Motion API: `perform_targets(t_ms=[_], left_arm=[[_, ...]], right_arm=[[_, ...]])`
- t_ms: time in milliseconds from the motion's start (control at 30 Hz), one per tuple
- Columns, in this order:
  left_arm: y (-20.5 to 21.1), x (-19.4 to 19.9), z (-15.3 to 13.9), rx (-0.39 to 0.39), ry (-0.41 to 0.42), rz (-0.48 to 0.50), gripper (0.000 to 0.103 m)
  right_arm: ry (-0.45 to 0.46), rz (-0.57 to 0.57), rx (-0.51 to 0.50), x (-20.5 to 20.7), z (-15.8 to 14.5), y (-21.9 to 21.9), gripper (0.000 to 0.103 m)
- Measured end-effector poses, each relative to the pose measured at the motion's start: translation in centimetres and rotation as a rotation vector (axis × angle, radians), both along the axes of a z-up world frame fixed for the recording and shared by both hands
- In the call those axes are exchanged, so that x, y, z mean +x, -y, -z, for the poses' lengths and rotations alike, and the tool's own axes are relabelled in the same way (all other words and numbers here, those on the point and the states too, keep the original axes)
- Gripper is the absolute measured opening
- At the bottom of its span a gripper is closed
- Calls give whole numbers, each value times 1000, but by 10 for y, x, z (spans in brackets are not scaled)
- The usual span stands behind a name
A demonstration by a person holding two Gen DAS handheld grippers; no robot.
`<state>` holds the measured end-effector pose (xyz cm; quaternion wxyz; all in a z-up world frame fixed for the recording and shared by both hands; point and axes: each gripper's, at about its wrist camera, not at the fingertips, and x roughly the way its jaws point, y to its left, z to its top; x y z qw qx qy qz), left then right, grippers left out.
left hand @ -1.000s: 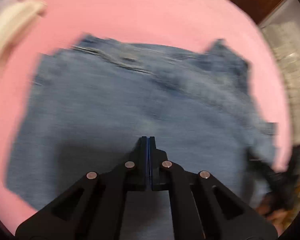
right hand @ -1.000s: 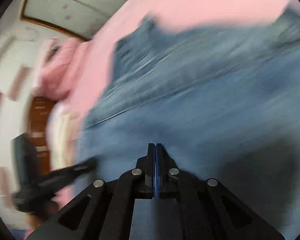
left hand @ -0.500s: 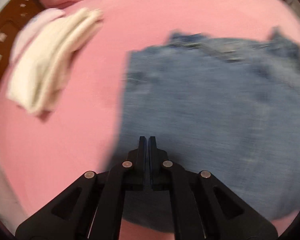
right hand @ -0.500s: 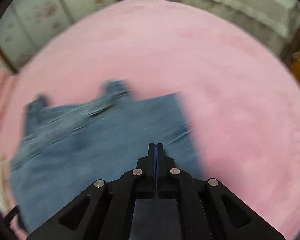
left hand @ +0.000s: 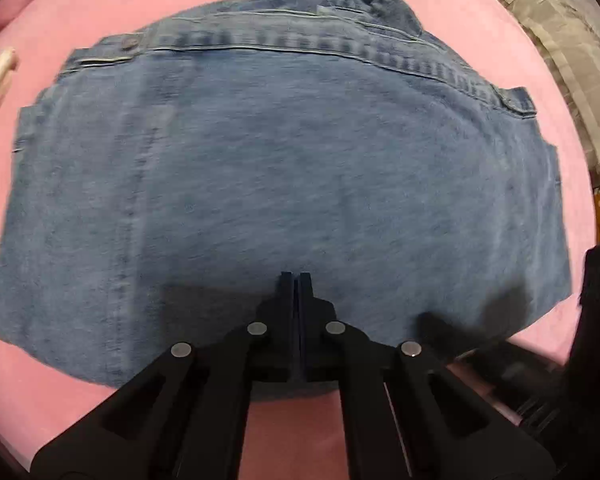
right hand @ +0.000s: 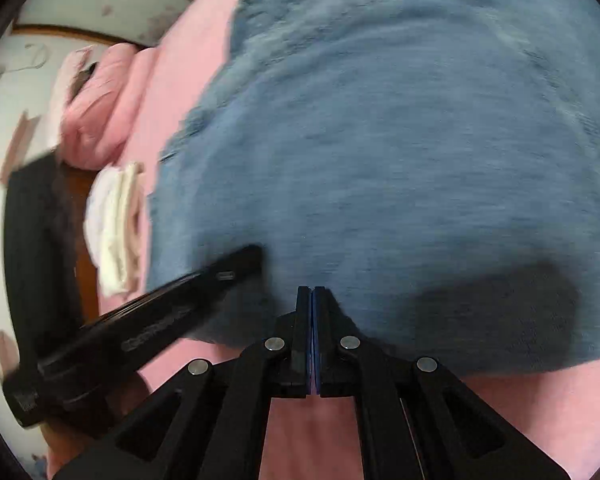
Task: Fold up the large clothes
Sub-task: 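Sweep both closed tools across the folded denim to flatten it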
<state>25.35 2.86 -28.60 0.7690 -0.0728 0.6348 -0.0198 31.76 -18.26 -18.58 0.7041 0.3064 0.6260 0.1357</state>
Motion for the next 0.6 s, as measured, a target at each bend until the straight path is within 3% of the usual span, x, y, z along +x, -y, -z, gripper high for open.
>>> perform_targets(t_ms=[67,133,167,267,300,333,367,400,433,500,600], left_arm=[[-15,-12,-3,-6,11,-18,1],[-39,-21,-5,-49,4,-47,1],[-50,-24,-6,-30,-3,-66,1],[-80,-35,-6,226,-28,-117,1],[-99,-42,1,367,-71,-151,1],[-112,-48,8,411,-99,-172,1],[-127,-53,13,348,-99,-191,1],[-144,-60,14,235,-71,-232,1],[-149,-61,13,198,-74,-250,1],[-149,-58,11,195,-102,-242,1],[-145,-58,13,191,-114,-267,1]], right_arm=[[3,5,23,-3,7,11,0],[9,-2,-71,-7,6,34,0],[22,-12,-99,-8,1,46,0],[41,16,-295,-29,-12,97,0],[37,36,-358,-36,-16,119,0],[20,62,-456,-41,-16,135,0],[22,84,-487,-46,-16,153,0],[21,107,-455,-52,-18,172,0],[5,160,-392,-55,-15,187,0],[-9,195,-401,-54,-15,192,0],[-32,220,-524,-59,-19,190,0]])
